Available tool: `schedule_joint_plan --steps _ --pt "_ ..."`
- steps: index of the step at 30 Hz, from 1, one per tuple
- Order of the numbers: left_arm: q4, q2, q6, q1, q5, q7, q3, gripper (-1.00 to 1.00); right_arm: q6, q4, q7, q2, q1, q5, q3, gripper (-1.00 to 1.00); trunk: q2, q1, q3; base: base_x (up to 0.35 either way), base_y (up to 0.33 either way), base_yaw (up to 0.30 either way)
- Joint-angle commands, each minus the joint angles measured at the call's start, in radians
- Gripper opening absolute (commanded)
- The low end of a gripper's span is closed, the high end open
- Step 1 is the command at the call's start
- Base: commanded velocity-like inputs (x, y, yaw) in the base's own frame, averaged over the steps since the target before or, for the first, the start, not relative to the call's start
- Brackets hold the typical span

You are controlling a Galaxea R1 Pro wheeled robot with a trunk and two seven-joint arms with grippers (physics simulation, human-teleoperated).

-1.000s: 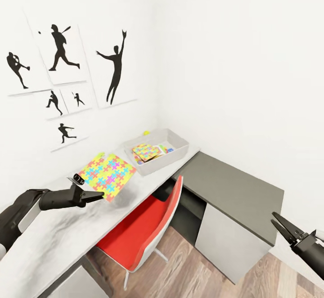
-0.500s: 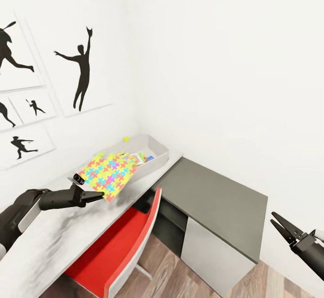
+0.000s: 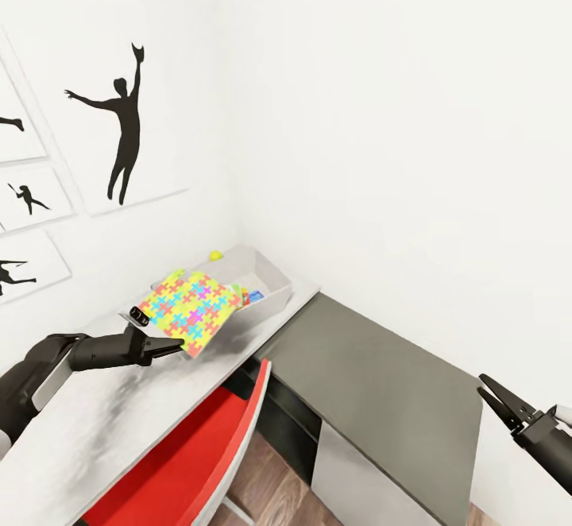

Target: Put all the toys in the child's room - the three board games (two on the bed and one on the table), the two jigsaw puzzles on the table, and the tennis ball on the table - inside the toy box on the table in the child's room.

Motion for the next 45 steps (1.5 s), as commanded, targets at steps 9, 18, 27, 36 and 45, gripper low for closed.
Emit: schedule_joint_plan --steps 9,18,27,36,45 --pt "0.000 0.002 0.009 -0.002 0.002 -0.005 -0.003 -1.00 0.006 0.000 0.000 0.000 0.000 -0.006 0.000 1.00 -0.002 0.001 -0.001 0.300 -0.114 0.080" --pt "0.000 0.003 0.009 -0.002 0.003 -0.006 -0.002 -1.00 0.006 0.000 0.002 0.000 0.000 -0.006 0.001 1.00 -0.002 0.001 0.000 0.260 0.014 0.092" --pt "0.000 0.004 0.009 -0.002 0.003 -0.006 -0.002 -1.00 0.006 0.001 0.002 0.000 0.000 -0.006 0.001 1.00 -0.002 0.001 0.000 0.180 0.047 0.002" --pt "0.000 0.005 0.009 -0.002 0.003 -0.006 -0.002 -1.00 0.006 0.001 0.004 0.000 0.000 -0.006 0.001 1.00 -0.002 0.001 0.000 0.025 0.001 0.000" --pt "0.000 0.006 0.009 -0.002 0.003 -0.006 -0.002 -1.00 0.006 0.001 0.005 0.000 0.000 -0.006 0.001 1.00 -0.002 0.001 0.000 0.000 0.017 0.000"
